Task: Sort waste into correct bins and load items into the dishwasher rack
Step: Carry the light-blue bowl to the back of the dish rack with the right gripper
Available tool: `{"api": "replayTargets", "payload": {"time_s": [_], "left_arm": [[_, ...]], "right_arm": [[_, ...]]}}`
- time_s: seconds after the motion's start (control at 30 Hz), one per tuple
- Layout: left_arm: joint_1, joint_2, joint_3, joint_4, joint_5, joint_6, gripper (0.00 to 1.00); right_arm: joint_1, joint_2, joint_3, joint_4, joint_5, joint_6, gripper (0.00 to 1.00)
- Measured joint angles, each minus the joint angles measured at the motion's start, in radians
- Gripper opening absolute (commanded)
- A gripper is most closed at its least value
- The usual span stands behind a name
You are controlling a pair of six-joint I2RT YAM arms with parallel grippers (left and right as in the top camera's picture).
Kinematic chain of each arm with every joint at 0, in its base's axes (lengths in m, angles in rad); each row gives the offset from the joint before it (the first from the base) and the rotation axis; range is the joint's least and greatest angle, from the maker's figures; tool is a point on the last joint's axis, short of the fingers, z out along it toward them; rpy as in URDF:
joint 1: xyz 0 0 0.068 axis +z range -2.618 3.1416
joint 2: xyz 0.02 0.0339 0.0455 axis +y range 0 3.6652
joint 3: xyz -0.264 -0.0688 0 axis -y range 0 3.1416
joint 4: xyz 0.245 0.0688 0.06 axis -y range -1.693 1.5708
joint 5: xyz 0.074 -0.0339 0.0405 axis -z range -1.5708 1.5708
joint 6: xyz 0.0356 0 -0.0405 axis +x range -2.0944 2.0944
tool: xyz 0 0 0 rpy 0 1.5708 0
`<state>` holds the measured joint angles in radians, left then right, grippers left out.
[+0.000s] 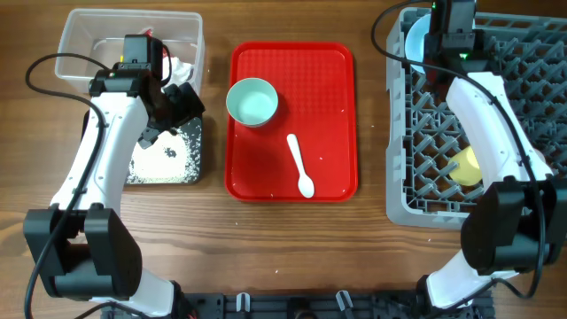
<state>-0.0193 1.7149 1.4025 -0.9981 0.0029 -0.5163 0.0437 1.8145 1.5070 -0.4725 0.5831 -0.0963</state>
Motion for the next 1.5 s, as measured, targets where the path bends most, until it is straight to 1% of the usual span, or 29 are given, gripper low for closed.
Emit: {"api": "replayTargets", "payload": {"time_s": [0.1,0.23,0.4,0.47,0.57,0.63,0.67,0.7,0.77,0.9,1.0,1.13,1.27,1.4,1.5], "left_arm": [[0.0,0.0,0.0,0.0,0.0,0.0,1.0],[0.0,0.0,0.0,0.0,0.0,0.0,1.0],[0.0,0.0,0.0,0.0,0.0,0.0,1.0],[0.0,0.0,0.0,0.0,0.0,0.0,1.0],[0.0,0.0,0.0,0.0,0.0,0.0,1.0],[0.0,0.0,0.0,0.0,0.0,0.0,1.0],[0.0,0.0,0.0,0.0,0.0,0.0,1.0],[0.0,0.0,0.0,0.0,0.0,0.0,1.0],[0.0,0.0,0.0,0.0,0.0,0.0,1.0],[0.0,0.0,0.0,0.0,0.0,0.0,1.0],[0.0,0.0,0.0,-0.001,0.0,0.0,1.0],[0.0,0.0,0.0,0.0,0.003,0.0,1.0],[0.0,0.0,0.0,0.0,0.003,0.0,1.0],[0.0,0.0,0.0,0.0,0.003,0.0,1.0],[0.0,0.0,0.0,0.0,0.003,0.0,1.0]], "right_arm": [[0.003,0.0,0.0,-0.005,0.0,-0.003,0.04],[0.042,-0.034,-0.001,-0.06,-0.069,0.001,0.04],[0.105,-0.189,-0.001,-0.071,-0.136,0.005,0.04],[0.103,-0.253,-0.001,-0.046,-0.105,0.005,0.04],[0.072,-0.281,-0.001,0.04,0.008,-0.029,0.04],[0.014,-0.28,-0.002,0.113,0.1,-0.085,0.04],[-0.002,-0.28,-0.002,0.13,0.114,-0.101,0.04],[-0.051,-0.279,-0.002,0.172,0.167,-0.149,0.04],[-0.114,-0.27,-0.003,0.248,0.211,-0.222,0.04],[-0.245,-0.223,-0.003,0.326,0.26,-0.377,0.04],[-0.309,-0.132,-0.004,0.487,0.28,-0.531,0.04],[-0.332,0.015,-0.008,0.705,0.31,-0.741,0.04],[-0.332,0.138,-0.008,0.793,0.303,-0.882,0.04],[-0.334,0.234,-0.009,0.826,0.289,-0.93,0.05],[-0.334,0.241,-0.01,0.867,0.281,-0.939,0.04]]}}
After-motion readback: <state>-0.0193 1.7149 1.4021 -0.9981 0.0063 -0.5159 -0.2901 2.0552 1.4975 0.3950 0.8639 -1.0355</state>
